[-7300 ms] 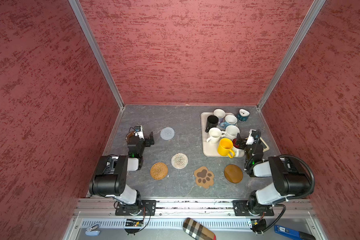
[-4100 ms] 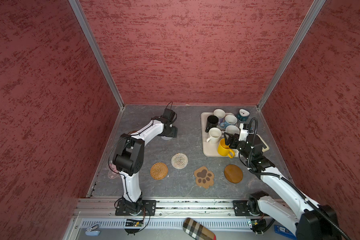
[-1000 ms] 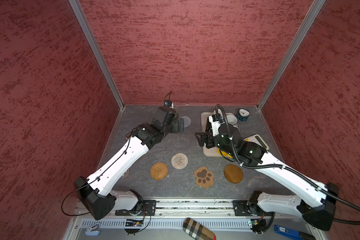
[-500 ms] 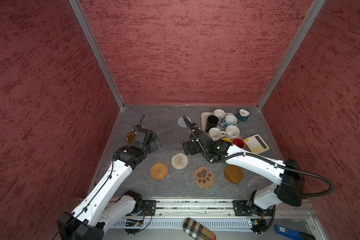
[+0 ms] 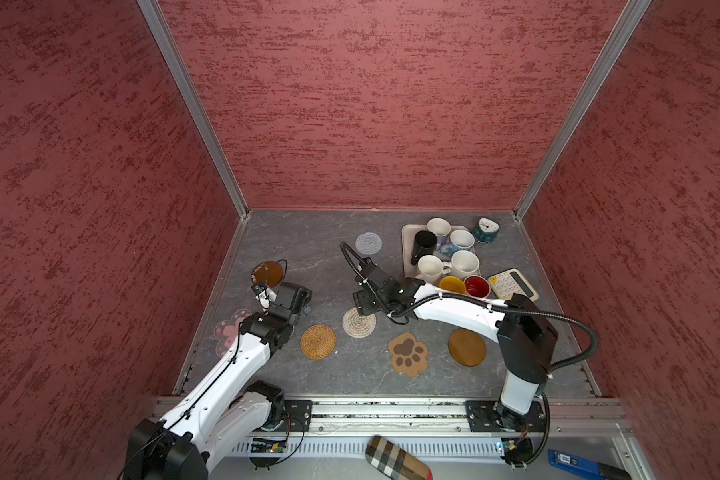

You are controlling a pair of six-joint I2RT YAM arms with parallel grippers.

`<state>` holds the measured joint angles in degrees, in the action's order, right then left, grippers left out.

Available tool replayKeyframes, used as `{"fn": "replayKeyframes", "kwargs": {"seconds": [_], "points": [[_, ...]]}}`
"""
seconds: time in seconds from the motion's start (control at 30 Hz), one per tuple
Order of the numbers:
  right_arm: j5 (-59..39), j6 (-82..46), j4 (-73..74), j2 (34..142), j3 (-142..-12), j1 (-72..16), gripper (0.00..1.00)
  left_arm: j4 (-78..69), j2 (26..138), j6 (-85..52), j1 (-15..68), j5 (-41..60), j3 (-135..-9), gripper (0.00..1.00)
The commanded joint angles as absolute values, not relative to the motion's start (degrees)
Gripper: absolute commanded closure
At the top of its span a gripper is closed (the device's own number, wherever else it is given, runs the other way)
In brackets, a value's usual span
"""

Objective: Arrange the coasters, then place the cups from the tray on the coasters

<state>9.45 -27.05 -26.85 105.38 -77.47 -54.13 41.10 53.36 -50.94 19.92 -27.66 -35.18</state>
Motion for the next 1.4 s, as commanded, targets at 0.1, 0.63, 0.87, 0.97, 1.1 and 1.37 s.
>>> {"fn": "replayKeyframes", "kwargs": {"seconds": [0.1, 0.63, 0.87, 0.97, 1.1, 1.37], "points": [[5.2, -29.3, -25.8, 107.4, -77.6, -53.7, 0.39, 36.5, 51.4, -53.0, 18.8, -31.4, -32.0, 0.01], [4.6, -27.6, -19.5, 106.0, -68.7, -55.0, 0.35, 27.6, 55.2, -37.2, 11.9, -11.4, -30.5, 0.01], [0.9, -27.2, -18.3, 107.4, -68.6, -55.9, 0.42, 26.4, 53.7, -37.0, 11.1, -10.2, -29.4, 0.01], [1.4, -27.3, -17.8, 107.9, -68.2, -56.3, 0.43, 26.5, 53.5, -37.3, 11.0, -10.4, -29.1, 0.01], [0.8, -27.2, -17.5, 109.2, -69.0, -56.5, 0.43, 26.4, 53.0, -37.4, 10.8, -10.7, -28.6, 0.01], [3.2, -26.3, -19.1, 111.8, -69.5, -56.8, 0.43, 26.4, 53.1, -37.4, 10.6, -10.3, -28.5, 0.01]]}}
